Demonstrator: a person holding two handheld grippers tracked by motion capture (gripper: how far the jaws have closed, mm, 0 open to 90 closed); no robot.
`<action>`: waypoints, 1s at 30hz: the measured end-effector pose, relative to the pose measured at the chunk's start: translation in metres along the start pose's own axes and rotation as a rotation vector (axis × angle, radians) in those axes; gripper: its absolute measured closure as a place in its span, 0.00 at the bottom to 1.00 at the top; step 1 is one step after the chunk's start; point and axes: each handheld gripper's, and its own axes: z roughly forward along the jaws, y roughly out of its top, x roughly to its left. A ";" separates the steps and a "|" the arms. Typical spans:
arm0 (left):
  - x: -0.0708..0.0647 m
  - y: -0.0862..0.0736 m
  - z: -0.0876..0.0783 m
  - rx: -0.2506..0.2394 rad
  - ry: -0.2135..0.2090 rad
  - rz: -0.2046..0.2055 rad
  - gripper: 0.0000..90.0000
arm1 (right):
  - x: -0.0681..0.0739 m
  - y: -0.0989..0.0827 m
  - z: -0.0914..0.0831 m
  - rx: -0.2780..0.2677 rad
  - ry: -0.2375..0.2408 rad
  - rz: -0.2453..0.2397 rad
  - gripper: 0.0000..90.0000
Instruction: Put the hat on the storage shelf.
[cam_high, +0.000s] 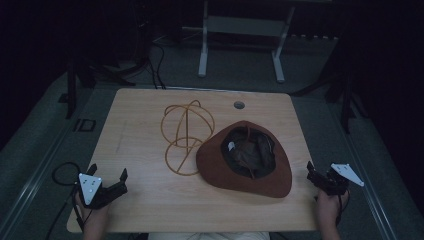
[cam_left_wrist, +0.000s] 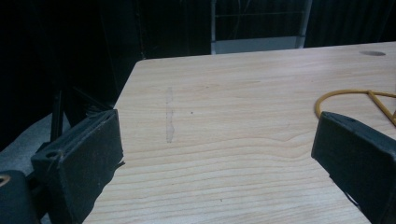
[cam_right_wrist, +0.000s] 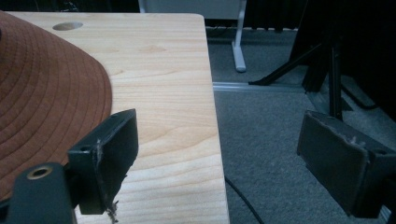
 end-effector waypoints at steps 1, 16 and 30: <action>0.000 0.000 0.000 -0.001 -0.002 0.000 0.03 | 0.000 0.000 0.000 0.000 0.000 0.000 0.14; -0.004 0.003 -0.002 -0.023 0.005 -0.006 0.03 | 0.002 0.001 0.003 0.027 0.013 -0.008 0.17; -0.022 0.006 -0.001 0.043 0.005 0.020 0.05 | 0.035 0.059 0.002 0.086 0.164 -0.043 0.18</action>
